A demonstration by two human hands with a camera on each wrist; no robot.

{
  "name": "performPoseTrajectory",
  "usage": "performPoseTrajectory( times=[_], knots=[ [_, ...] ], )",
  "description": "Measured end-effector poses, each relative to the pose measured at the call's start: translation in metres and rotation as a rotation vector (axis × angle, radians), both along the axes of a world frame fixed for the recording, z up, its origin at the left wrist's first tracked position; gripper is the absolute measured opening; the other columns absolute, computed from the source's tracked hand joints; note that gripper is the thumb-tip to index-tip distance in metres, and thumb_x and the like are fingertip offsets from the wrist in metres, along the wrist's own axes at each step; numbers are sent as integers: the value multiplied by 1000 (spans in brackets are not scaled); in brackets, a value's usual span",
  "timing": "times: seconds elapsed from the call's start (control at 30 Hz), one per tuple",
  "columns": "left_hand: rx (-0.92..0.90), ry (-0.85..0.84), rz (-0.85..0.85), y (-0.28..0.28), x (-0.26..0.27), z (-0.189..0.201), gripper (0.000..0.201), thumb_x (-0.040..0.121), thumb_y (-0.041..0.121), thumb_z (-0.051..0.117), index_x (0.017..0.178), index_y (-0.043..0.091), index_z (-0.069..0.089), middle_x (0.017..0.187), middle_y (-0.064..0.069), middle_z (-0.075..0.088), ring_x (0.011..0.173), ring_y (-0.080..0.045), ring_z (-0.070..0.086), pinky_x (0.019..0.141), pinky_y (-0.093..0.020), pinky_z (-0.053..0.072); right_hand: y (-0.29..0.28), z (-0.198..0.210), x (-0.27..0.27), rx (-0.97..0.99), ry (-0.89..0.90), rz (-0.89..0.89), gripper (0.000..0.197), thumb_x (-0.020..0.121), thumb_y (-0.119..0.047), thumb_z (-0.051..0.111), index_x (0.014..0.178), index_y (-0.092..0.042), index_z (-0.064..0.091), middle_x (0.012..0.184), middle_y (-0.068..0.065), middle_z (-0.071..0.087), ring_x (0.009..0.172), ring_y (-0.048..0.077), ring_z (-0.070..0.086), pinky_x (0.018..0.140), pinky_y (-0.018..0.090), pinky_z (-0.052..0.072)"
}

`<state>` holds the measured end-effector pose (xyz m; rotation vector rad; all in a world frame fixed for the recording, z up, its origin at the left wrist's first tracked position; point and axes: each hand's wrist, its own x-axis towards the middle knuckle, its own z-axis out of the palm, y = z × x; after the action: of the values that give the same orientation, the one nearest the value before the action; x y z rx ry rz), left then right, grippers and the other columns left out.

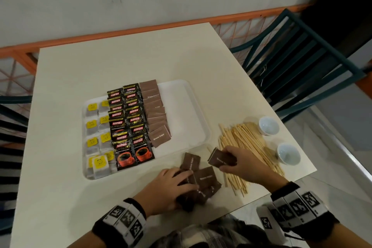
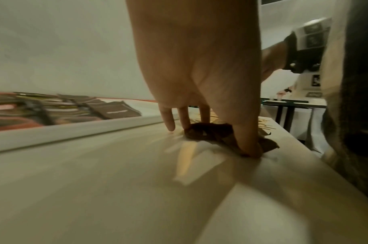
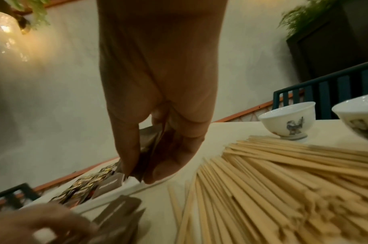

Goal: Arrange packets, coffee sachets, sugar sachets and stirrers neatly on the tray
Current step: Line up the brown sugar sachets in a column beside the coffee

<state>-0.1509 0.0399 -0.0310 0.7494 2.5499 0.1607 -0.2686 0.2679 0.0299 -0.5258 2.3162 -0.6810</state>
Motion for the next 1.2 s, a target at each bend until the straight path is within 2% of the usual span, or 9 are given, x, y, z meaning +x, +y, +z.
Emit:
performPoseTrajectory(
  times=[0.13,0.23,0.37,0.47,0.57,0.77,0.9,1.03,1.2],
  knots=[
    [57,113,61,-18,12,4,80,43,65,76,116,43,50,118,11,64,93,-12,65,75,-29,54,-10,-10,21,32,-120,140,47,82,-21,68,124,-23,46,108,-4,61,89,4,57,78,12,46],
    [27,110,125,-20,14,5,89,39,66,77,119,38,48,115,13,63,92,-12,63,73,-31,54,-26,-19,32,57,-105,283,70,83,-21,66,141,-22,27,128,5,55,108,13,55,93,21,41],
    [35,81,300,-18,11,2,94,45,53,79,129,27,45,126,2,48,109,-19,52,82,-38,54,-48,-37,40,187,170,515,88,80,-33,66,146,-19,11,140,8,36,124,22,38,105,35,36],
    [60,37,370,-11,2,1,91,72,35,71,146,19,21,154,-9,12,139,-29,24,111,-48,26,-54,-46,39,223,368,616,90,73,-40,69,143,-14,19,136,9,33,118,23,37,101,36,39],
    [55,-2,381,-3,-2,6,83,85,23,57,149,15,5,157,-8,-8,144,-27,1,116,-38,8,-57,-48,38,196,387,659,78,77,-40,66,138,-12,27,135,8,35,117,22,38,102,34,39],
    [142,28,403,-3,0,7,61,88,20,52,144,13,29,151,-7,27,134,-26,28,112,-33,28,-64,-46,36,129,159,553,62,78,-32,67,128,-13,36,126,8,47,110,21,48,91,28,43],
    [299,63,410,-14,4,5,38,76,26,56,112,17,62,110,-2,65,88,-21,62,74,-30,57,-70,-40,34,11,-16,434,47,78,-27,70,113,-17,41,104,1,58,87,16,55,66,11,37],
    [399,71,558,-19,4,10,38,90,34,43,120,18,59,112,0,65,99,-18,59,86,-20,43,-62,-34,20,-42,-86,332,40,76,-20,71,104,-22,42,93,-9,53,83,9,53,64,11,37],
    [645,8,865,-29,7,19,26,91,19,54,113,31,57,88,11,64,70,3,56,66,-6,42,-49,-26,1,-120,-138,110,36,74,-16,74,94,-29,46,90,-14,58,87,5,57,76,14,43]
  ],
)
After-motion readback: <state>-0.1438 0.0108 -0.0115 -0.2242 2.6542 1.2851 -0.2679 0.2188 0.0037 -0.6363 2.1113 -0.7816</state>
